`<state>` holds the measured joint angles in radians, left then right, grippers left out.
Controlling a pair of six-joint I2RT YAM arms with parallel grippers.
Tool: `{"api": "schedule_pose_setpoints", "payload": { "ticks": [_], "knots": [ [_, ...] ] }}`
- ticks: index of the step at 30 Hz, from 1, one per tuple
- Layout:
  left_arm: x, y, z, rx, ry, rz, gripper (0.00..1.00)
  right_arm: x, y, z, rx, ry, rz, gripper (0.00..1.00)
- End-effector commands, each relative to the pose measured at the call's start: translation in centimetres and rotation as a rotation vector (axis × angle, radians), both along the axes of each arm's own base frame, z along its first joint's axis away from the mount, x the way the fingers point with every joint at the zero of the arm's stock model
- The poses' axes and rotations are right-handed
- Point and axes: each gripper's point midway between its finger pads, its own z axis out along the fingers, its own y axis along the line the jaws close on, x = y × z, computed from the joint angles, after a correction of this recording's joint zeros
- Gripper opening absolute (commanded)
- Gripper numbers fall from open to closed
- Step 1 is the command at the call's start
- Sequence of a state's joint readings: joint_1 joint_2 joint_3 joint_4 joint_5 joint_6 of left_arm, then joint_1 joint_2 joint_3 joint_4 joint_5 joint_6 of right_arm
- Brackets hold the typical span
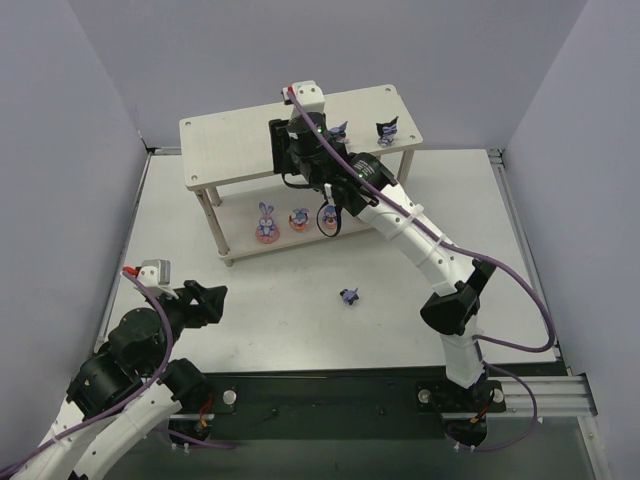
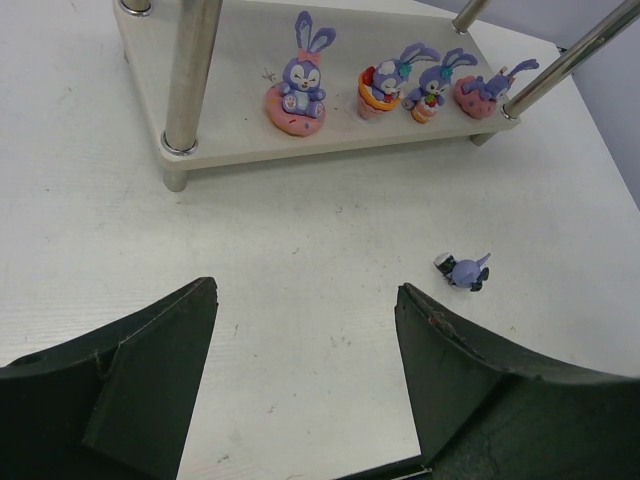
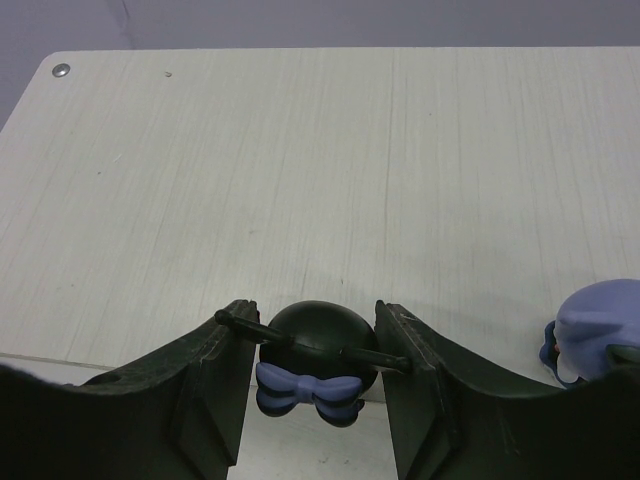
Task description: Place and organize the plastic toys onto the shelf
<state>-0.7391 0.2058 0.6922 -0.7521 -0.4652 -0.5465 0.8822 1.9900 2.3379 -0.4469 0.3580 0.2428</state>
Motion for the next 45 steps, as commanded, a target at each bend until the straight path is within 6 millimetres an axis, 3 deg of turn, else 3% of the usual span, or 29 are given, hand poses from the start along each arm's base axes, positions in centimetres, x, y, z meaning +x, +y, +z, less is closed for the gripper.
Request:
{"api": "schedule_pose_setpoints", "payload": {
  "ticks": [1, 25, 33, 45],
  "knots": [
    [0.04, -0.38, 0.73, -0.028, -0.026, -0.014, 0.82, 0.48, -0.26, 1.73, 0.051, -0.024, -0.011, 0.1],
    [0.03, -0.31, 0.85, -0.033, -0.029, -0.01, 0.82, 1.16, -0.46, 1.09, 0.008, -0.028, -0.016, 0.53],
    [-0.01, -0.27, 0.87, -0.034, -0.03, -0.01, 0.82, 1.26, -0.42, 0.94, 0.008, -0.025, -0.016, 0.6],
    [0.0, -0.24, 0.87, -0.034, -0.03, -0.009, 0.82, 1.15, -0.41, 0.92, 0.007, -0.021, -0.008, 0.6]
  ]
}}
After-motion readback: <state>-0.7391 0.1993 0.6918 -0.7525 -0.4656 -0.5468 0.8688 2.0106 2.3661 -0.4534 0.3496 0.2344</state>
